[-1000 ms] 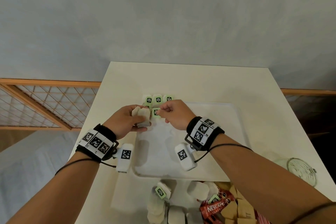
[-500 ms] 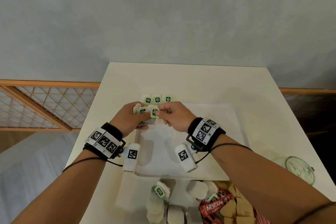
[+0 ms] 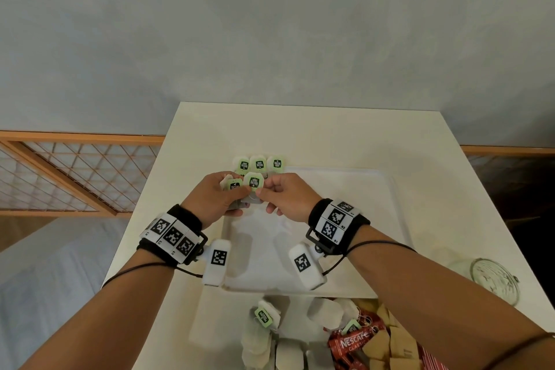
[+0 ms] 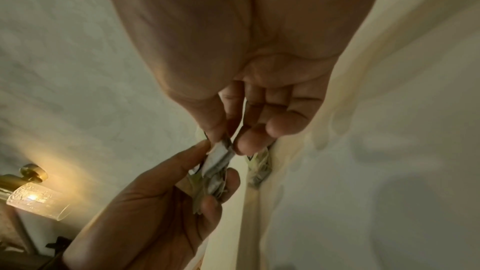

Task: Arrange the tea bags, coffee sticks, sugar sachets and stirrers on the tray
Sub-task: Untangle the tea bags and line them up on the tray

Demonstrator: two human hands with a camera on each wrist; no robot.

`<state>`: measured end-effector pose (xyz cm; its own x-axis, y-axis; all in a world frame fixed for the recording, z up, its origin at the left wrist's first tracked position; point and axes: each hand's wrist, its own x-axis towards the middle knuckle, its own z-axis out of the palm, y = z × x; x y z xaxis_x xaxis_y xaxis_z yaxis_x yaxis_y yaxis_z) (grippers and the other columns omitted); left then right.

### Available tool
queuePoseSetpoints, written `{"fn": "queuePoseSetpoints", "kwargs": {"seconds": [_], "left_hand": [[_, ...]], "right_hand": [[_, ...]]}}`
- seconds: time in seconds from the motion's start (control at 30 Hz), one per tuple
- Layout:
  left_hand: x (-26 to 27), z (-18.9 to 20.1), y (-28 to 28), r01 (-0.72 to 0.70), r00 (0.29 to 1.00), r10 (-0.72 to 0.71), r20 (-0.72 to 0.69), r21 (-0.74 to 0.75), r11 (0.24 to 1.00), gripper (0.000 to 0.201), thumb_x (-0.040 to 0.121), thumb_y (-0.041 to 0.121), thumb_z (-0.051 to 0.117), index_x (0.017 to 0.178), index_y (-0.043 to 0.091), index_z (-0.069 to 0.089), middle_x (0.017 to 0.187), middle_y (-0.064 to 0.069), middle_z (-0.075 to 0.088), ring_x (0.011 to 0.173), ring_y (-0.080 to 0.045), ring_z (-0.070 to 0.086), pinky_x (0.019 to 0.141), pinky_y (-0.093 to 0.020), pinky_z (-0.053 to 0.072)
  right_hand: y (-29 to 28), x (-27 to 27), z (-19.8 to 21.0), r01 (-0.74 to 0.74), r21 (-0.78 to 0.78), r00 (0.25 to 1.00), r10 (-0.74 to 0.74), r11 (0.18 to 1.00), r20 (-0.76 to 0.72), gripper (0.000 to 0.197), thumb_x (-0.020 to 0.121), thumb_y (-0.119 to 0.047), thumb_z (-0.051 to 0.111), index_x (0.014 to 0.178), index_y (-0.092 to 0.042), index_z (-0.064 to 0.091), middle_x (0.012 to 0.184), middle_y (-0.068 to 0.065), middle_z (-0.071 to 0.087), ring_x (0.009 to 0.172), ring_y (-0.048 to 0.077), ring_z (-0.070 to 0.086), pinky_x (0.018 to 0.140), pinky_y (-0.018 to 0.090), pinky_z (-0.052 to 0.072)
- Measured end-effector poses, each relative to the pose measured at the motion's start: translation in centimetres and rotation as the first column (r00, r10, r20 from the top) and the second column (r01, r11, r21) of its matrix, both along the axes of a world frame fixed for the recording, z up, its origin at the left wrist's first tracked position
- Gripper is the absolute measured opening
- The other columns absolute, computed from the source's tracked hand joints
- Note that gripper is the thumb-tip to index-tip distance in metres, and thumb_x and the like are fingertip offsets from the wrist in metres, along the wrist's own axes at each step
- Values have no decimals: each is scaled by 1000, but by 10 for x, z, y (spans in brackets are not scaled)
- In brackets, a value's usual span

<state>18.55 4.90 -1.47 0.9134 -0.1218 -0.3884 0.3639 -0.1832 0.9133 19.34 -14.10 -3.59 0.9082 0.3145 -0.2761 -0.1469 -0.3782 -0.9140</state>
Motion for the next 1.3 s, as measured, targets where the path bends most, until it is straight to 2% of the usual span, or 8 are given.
{"fn": "queuePoseSetpoints", "kwargs": {"seconds": [0.2,0.3,0.5,0.7,0.87,1.07,1.13,1.3], "left_hand": [[3,-7,6,-27,998,27,-58,12,1000,10,92,6,68,102,5,67,94,-16,75,72,-22,70,66,-35,60],[6,-11,13,-36,996,39,-80,45,998,9,93,1,65,101,4,67,101,-19,75,78,-27,69,71,-40,61],[10,-8,12,-3,997,11,-72,122,992,2,92,-1,65,92,1,66,78,-13,68,70,-26,64,64,-37,63],[16,-5,9,7,999,2,-51,165,986,7,92,-1,64,86,4,66,75,-11,67,68,-23,64,60,-33,61],[19,-4,8,11,999,-4,-44,163,987,7,91,-3,63,87,2,65,75,-13,67,67,-25,64,65,-38,63],[18,-4,10,15,996,-5,-89,106,994,16,80,-16,61,93,-6,63,87,-19,62,80,-32,64,80,-45,61],[17,-5,12,28,995,-21,-99,72,997,21,80,-15,64,100,-11,63,88,-19,63,79,-30,66,84,-46,61],[11,-2,10,25,997,-29,-69,-54,998,24,92,-7,61,115,-1,63,95,-21,68,80,-24,71,68,-29,60]], "right_hand": [[-5,14,-2,104,-95,991,-96,990,90,24,98,-23,63,80,-8,64,72,3,62,56,6,60,55,22,45],[-9,27,-3,160,-165,983,-142,973,115,28,96,-21,64,76,-2,62,68,6,59,61,17,61,59,27,45],[1,38,-9,86,-342,994,-57,936,93,42,92,-20,67,57,-15,45,57,1,36,53,17,36,51,26,31],[13,43,-12,122,-463,992,-88,878,95,45,89,-20,69,50,-16,46,52,0,44,52,19,44,49,26,37],[19,47,-12,150,-505,987,-101,850,122,21,87,-24,70,71,-11,71,73,4,69,73,26,67,66,32,57],[15,43,-5,196,-484,976,-123,853,180,17,90,-25,67,98,-10,66,96,6,70,87,28,66,81,41,58],[14,40,-4,224,-434,969,-152,873,194,23,92,-33,66,107,-16,60,96,-1,62,88,24,63,80,37,55],[14,31,2,43,-193,979,-3,980,202,27,96,-43,63,109,-19,70,85,-4,63,66,6,55,66,25,44]]}}
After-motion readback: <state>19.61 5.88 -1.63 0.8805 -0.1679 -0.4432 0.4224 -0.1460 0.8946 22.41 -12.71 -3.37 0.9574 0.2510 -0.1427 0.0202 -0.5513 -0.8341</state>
